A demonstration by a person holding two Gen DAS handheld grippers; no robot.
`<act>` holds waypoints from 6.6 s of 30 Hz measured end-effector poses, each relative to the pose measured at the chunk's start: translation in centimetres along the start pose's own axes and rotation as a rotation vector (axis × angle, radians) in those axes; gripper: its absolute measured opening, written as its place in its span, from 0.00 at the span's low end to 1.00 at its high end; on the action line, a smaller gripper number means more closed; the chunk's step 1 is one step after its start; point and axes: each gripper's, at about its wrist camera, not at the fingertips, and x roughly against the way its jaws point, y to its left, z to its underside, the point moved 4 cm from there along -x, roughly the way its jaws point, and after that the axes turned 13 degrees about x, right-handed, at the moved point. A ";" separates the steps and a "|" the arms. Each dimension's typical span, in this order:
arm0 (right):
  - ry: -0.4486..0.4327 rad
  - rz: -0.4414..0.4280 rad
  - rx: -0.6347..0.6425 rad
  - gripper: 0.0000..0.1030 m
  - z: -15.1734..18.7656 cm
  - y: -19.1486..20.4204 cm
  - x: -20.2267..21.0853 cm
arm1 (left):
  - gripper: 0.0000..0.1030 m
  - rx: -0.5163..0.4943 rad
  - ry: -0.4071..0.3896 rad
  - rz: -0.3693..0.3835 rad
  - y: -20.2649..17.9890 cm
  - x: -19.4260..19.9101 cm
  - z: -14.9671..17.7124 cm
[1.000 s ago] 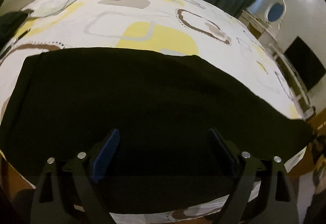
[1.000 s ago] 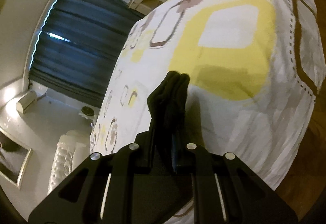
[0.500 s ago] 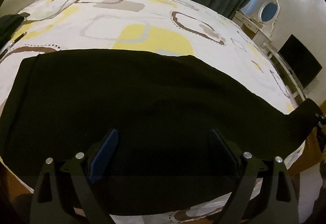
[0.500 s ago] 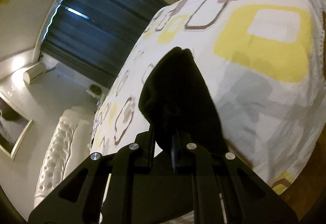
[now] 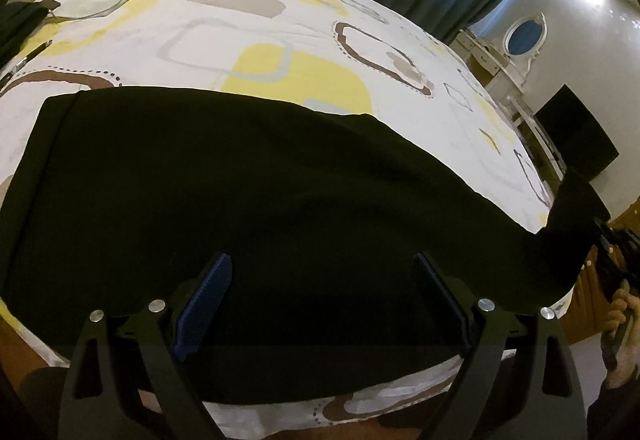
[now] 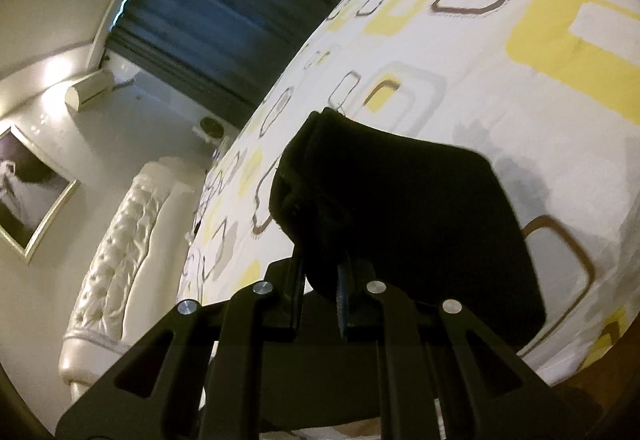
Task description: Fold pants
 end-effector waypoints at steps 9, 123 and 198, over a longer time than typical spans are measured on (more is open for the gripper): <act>0.089 -0.030 0.076 0.13 3.1 4.6 -2.9 | 0.88 -0.012 0.039 0.003 0.0 0.6 0.2; 0.452 0.092 0.690 0.56 22.1 18.0 -9.0 | 0.88 0.253 -0.067 0.009 15.0 9.6 -5.3; 0.444 -0.037 0.417 0.63 20.4 15.4 -7.6 | 0.08 0.131 0.170 0.488 4.2 5.3 -10.7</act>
